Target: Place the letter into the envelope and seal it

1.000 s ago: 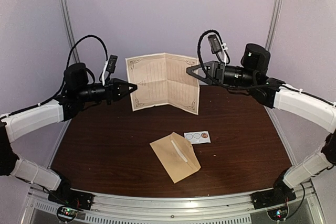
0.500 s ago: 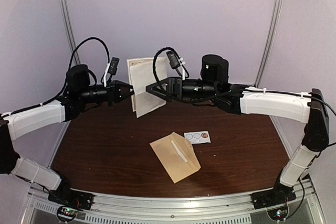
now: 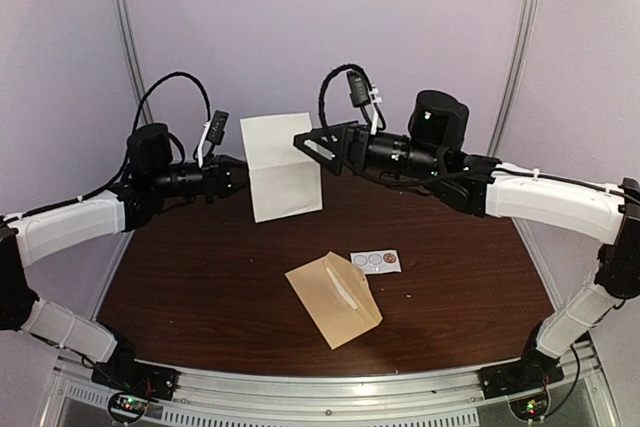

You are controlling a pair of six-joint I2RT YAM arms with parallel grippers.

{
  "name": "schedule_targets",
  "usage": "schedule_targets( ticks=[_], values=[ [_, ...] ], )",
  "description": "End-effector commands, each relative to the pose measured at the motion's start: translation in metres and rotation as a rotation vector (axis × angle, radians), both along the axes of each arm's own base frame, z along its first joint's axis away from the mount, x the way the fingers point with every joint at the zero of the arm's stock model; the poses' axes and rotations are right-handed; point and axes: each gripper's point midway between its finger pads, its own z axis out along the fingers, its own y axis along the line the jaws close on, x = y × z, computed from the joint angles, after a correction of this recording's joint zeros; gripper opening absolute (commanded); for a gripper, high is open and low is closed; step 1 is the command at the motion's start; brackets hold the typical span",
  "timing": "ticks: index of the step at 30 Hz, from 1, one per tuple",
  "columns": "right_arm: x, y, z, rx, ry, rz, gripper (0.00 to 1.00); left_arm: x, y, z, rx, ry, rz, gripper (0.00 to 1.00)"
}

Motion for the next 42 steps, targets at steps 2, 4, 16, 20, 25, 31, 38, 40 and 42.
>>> schedule_targets(
  ticks=[2, 4, 16, 20, 25, 31, 38, 40, 42],
  values=[
    [0.005, -0.044, 0.014, 0.000, -0.069, -0.121, 0.97, -0.015, 0.001, 0.021, -0.038, -0.088, -0.047, 0.00],
    [0.008, -0.056, 0.007, -0.002, -0.062, -0.122, 1.00, -0.018, 0.001, 0.023, -0.042, -0.096, -0.059, 0.00],
    [-0.010, -0.038, -0.029, -0.030, -0.006, 0.119, 0.94, -0.033, 0.002, 0.030, -0.067, -0.127, -0.123, 0.00],
    [-0.011, -0.027, -0.030, -0.033, -0.006, 0.142, 0.89, -0.035, 0.001, 0.030, -0.067, -0.129, -0.129, 0.00],
    [-0.008, -0.019, -0.030, -0.020, 0.001, 0.163, 0.76, -0.037, 0.000, 0.030, -0.067, -0.130, -0.138, 0.00],
    [-0.003, -0.011, -0.031, -0.009, 0.014, 0.179, 0.64, -0.040, -0.002, 0.030, -0.068, -0.131, -0.153, 0.00],
    [-0.005, -0.007, -0.027, 0.013, 0.014, 0.204, 0.50, -0.040, -0.003, 0.029, -0.065, -0.128, -0.153, 0.00],
    [-0.005, -0.006, -0.028, 0.015, 0.017, 0.209, 0.44, -0.040, -0.003, 0.028, -0.064, -0.127, -0.154, 0.00],
    [-0.004, -0.005, -0.028, 0.018, 0.017, 0.209, 0.38, -0.040, -0.003, 0.028, -0.064, -0.127, -0.154, 0.00]
  ],
)
